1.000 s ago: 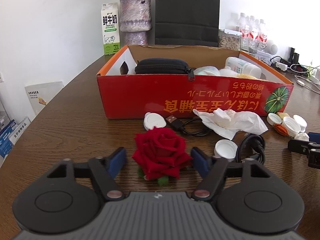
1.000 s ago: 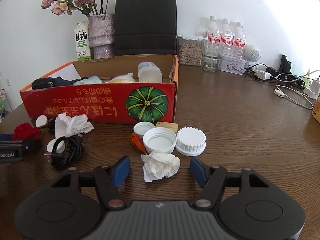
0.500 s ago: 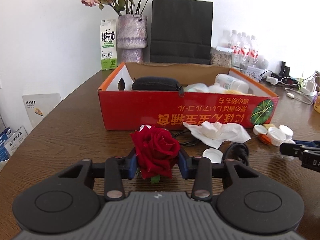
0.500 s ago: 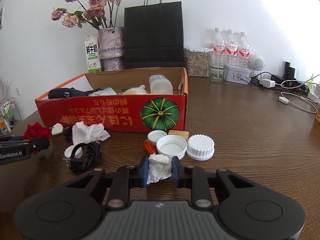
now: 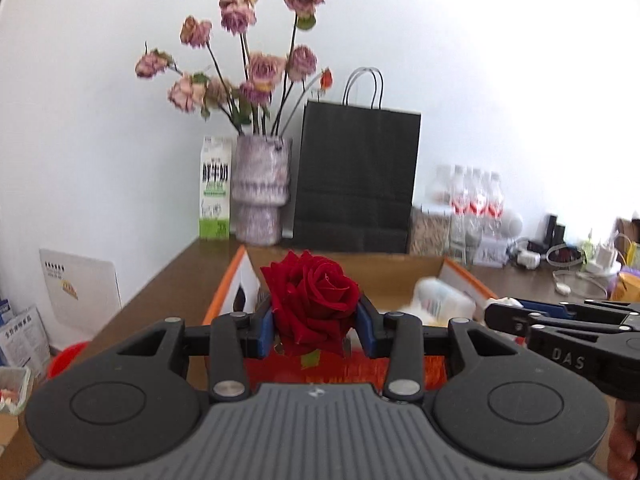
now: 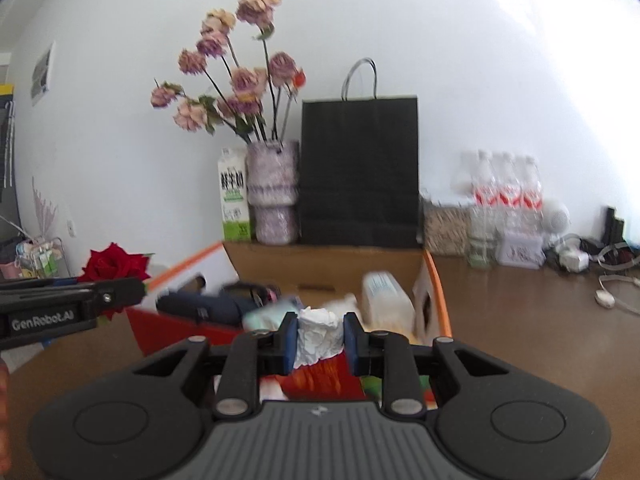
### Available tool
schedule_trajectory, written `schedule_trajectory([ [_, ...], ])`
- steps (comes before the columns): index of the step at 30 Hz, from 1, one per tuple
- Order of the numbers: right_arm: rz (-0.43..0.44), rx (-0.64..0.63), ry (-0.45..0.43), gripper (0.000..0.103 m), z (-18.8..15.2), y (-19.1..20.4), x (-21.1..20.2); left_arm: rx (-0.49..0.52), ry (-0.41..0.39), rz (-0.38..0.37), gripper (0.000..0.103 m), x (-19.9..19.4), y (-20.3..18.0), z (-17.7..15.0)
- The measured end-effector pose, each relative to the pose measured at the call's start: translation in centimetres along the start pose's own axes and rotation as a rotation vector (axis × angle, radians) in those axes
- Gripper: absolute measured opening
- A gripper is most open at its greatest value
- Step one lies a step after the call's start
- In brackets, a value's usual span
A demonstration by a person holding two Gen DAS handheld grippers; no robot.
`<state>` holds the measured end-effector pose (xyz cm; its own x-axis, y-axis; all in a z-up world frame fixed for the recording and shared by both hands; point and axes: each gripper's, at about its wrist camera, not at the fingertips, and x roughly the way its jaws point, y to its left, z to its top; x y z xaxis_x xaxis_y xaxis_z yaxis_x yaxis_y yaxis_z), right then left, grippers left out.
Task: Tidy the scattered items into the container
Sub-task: 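Carry the rose and tissue into the box and open both grippers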
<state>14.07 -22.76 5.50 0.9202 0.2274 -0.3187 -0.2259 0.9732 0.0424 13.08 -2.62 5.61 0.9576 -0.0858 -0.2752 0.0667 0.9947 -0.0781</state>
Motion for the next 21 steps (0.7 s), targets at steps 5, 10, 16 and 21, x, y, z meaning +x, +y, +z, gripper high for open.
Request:
schedule_trajectory([
  [5, -0.001, 0.015, -0.056, 0.023, 3.5, 1.2, 3.6, -0.04, -0.035, 0.044, 0.041, 3.4, 0.1, 2.4],
  [10, -0.025, 0.063, -0.076, 0.023, 5.2, 1.0, 8.1, -0.072, -0.049, 0.07, 0.041, 8.6, 0.7, 3.9],
  [16, -0.056, 0.025, -0.048, 0.023, 3.0, 0.2, 12.1, -0.045, 0.012, 0.098, 0.04, 13.2, 2.2, 1.3],
  [21, -0.07, 0.058, -0.038, 0.023, 2.4, -0.3, 12.4, -0.064, 0.02, 0.101, 0.04, 13.1, 2.9, 1.0],
])
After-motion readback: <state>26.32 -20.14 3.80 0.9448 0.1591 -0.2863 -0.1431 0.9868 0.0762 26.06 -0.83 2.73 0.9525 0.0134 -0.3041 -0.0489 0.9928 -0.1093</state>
